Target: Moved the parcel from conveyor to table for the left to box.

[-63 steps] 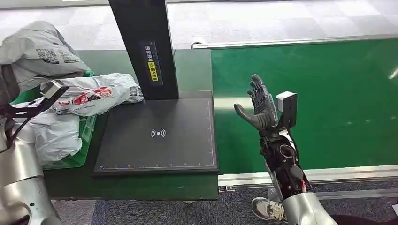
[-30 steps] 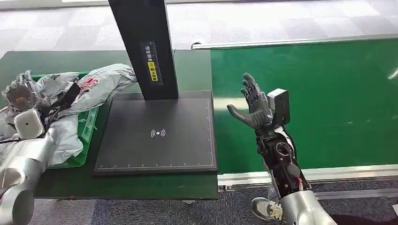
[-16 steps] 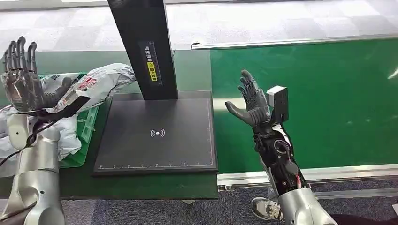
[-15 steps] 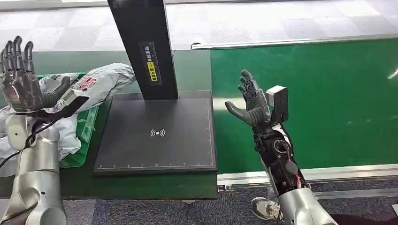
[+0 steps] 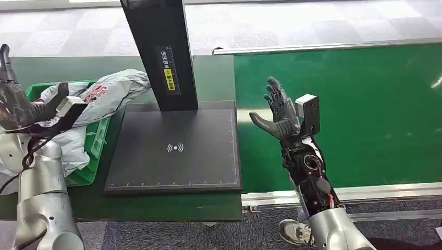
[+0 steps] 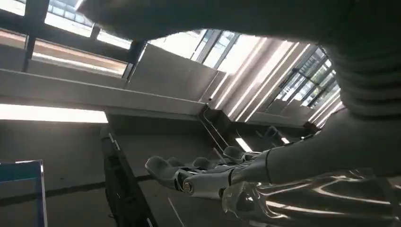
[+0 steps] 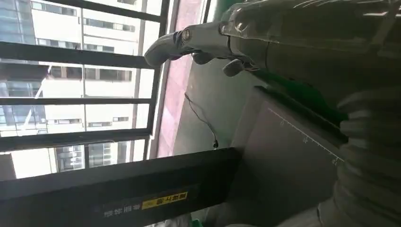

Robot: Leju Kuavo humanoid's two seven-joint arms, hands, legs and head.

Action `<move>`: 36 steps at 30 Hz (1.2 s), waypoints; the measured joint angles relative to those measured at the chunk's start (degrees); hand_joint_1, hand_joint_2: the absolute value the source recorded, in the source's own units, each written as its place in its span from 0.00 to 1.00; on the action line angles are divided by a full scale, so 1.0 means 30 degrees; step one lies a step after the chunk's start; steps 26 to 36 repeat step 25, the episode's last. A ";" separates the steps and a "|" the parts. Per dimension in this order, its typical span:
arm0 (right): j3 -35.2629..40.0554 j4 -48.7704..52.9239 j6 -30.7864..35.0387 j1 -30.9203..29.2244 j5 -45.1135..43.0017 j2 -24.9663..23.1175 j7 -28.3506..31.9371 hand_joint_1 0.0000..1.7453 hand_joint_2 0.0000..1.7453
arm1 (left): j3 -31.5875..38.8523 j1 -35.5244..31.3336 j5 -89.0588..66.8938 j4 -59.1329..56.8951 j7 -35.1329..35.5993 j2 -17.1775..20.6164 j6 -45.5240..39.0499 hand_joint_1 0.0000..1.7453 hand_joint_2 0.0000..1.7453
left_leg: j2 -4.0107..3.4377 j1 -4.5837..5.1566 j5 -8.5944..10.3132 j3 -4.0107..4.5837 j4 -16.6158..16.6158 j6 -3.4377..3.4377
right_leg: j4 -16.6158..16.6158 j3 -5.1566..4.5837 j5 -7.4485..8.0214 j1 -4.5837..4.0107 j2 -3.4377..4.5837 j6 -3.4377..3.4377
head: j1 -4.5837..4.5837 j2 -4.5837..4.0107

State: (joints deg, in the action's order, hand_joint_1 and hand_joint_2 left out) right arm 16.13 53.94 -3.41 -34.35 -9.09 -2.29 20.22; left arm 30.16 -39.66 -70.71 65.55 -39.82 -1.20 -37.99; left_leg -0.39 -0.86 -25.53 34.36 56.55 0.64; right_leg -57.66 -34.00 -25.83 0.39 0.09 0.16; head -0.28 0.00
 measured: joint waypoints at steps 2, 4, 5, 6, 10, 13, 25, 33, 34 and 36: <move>0.0000 -0.0015 0.0000 -0.0001 -0.0058 0.0007 0.0043 0.00 1.00 | 0.0007 0.0101 0.0402 0.0190 0.0000 -0.0066 0.0000 0.00 0.00 | -0.0002 0.0000 0.0000 -0.0005 0.0000 0.0000 | 0.0000 -0.0004 0.0000 0.0000 0.0000 0.0000 | 0.0000 -0.0007; 0.0022 -0.0015 0.0102 0.0000 -0.0234 0.0029 0.0212 0.00 1.00 | -0.0358 0.0439 0.2168 0.0620 -0.0015 -0.0197 0.0000 0.00 0.00 | -0.0007 0.0000 0.0000 -0.0008 0.0001 0.0000 | 0.0001 -0.0016 0.0000 0.0000 0.0001 0.0000 | 0.0007 0.0000; 0.0029 -0.0015 0.0153 0.0000 -0.0357 0.0080 0.0299 0.00 1.00 | -0.0767 0.0643 0.3568 0.0875 -0.0022 -0.0299 0.0000 0.00 0.00 | 0.0002 0.0000 0.0000 -0.0007 0.0001 0.0000 | 0.0002 -0.0017 -0.0001 0.0000 -0.0002 0.0000 | 0.0000 -0.0007; 0.0044 -0.0015 0.0168 0.0000 -0.0415 0.0138 0.0321 0.00 1.00 | -0.1307 0.0812 0.5154 0.0976 -0.0029 -0.0465 0.0000 0.00 0.00 | 0.0021 0.0000 0.0000 -0.0004 0.0002 0.0000 | 0.0003 -0.0012 -0.0001 0.0001 -0.0029 0.0001 | 0.0000 -0.0007; 0.0160 -0.0015 0.0073 -0.0001 -0.0576 0.0240 0.0321 0.00 1.00 | -0.4500 0.1657 1.2977 0.0640 0.0161 -0.0882 0.0314 0.00 1.00 | 0.0034 0.0012 -0.0002 0.0002 0.0002 -0.0004 | 0.0006 0.0001 -0.0001 0.0011 -0.0039 0.0003 | 0.0000 -0.0007; 0.0291 -0.0087 -0.0021 -0.0090 -0.0604 0.0240 0.0285 0.00 1.00 | -0.7885 0.2907 1.7202 0.0590 0.1017 -0.1171 0.2228 0.00 1.00 | 0.0032 0.0021 -0.0006 0.0001 0.0003 -0.0009 | 0.0008 0.0005 -0.0001 0.0019 -0.0038 0.0003 | -0.0007 0.0000; 0.1122 -0.1720 -0.0612 -0.1931 -0.0474 -0.1042 -0.0284 0.00 1.00 | -1.5009 0.6284 2.5150 -0.0598 0.3789 -0.2987 1.4063 0.00 1.00 | 0.0023 0.0019 -0.0014 0.0015 0.0002 -0.0017 | 0.0010 -0.0018 -0.0004 0.0015 -0.0034 0.0003 | 0.0007 -0.0007; 0.1122 -0.1720 -0.0612 -0.1931 -0.0474 -0.1042 -0.0284 0.00 1.00 | -1.5009 0.6284 2.5150 -0.0598 0.3789 -0.2987 1.4063 0.00 1.00 | 0.0023 0.0019 -0.0014 0.0015 0.0002 -0.0017 | 0.0010 -0.0018 -0.0004 0.0015 -0.0034 0.0003 | 0.0007 -0.0007; 0.1122 -0.1720 -0.0612 -0.1931 -0.0474 -0.1042 -0.0284 0.00 1.00 | -1.5009 0.6284 2.5150 -0.0598 0.3789 -0.2987 1.4063 0.00 1.00 | 0.0023 0.0019 -0.0014 0.0015 0.0002 -0.0017 | 0.0010 -0.0018 -0.0004 0.0015 -0.0034 0.0003 | 0.0007 -0.0007; 0.1122 -0.1720 -0.0612 -0.1931 -0.0474 -0.1042 -0.0284 0.00 1.00 | -1.5009 0.6284 2.5150 -0.0598 0.3789 -0.2987 1.4063 0.00 1.00 | 0.0023 0.0019 -0.0014 0.0015 0.0002 -0.0017 | 0.0010 -0.0018 -0.0004 0.0015 -0.0034 0.0003 | 0.0007 -0.0007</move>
